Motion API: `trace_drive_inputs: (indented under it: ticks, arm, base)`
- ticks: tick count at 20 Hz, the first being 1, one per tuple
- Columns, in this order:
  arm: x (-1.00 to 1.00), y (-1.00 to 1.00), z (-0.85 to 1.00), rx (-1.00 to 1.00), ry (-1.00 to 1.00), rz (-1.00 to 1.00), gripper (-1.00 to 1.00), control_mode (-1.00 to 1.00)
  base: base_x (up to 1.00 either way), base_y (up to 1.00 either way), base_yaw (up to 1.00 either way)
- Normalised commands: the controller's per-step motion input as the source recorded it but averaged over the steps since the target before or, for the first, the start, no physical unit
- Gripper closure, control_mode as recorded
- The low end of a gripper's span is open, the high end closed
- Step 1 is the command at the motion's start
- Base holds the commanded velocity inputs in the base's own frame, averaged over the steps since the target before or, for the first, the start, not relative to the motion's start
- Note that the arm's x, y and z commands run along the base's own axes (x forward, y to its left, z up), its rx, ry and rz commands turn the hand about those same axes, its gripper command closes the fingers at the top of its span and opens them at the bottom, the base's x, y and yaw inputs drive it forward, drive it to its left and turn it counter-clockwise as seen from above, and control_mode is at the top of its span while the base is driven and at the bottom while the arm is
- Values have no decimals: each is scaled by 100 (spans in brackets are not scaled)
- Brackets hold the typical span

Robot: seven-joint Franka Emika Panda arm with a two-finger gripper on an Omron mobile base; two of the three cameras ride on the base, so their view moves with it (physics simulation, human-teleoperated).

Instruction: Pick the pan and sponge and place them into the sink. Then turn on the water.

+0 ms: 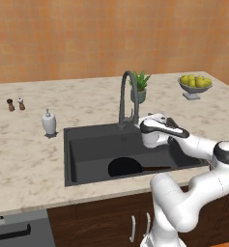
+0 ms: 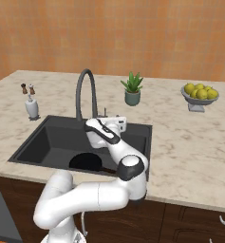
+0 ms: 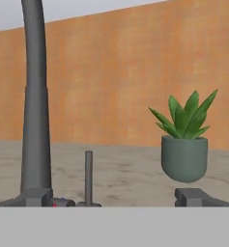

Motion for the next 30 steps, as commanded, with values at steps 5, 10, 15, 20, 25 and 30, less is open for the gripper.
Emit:
trace_drive_inputs:
  ticks: [5, 10, 15, 20, 25, 30]
  arm:
    - [0, 25, -3, 0, 0, -16, -100, -100]
    - [2, 32, -1, 0, 0, -18, -100, -100]
    - [3, 49, -1, 0, 0, -19, -100, -100]
    - [0, 35, -8, 0, -1, -19, -100, -100]
    - [-1, 45, -18, 0, -4, -18, -100, -100]
    - [-1, 47, -6, 0, -3, -13, -100, -100]
  base:
    - [0, 0, 0]
    - [0, 0, 0]
    - [0, 0, 0]
    - [0, 0, 0]
    - [0, 0, 0]
    - [0, 0, 0]
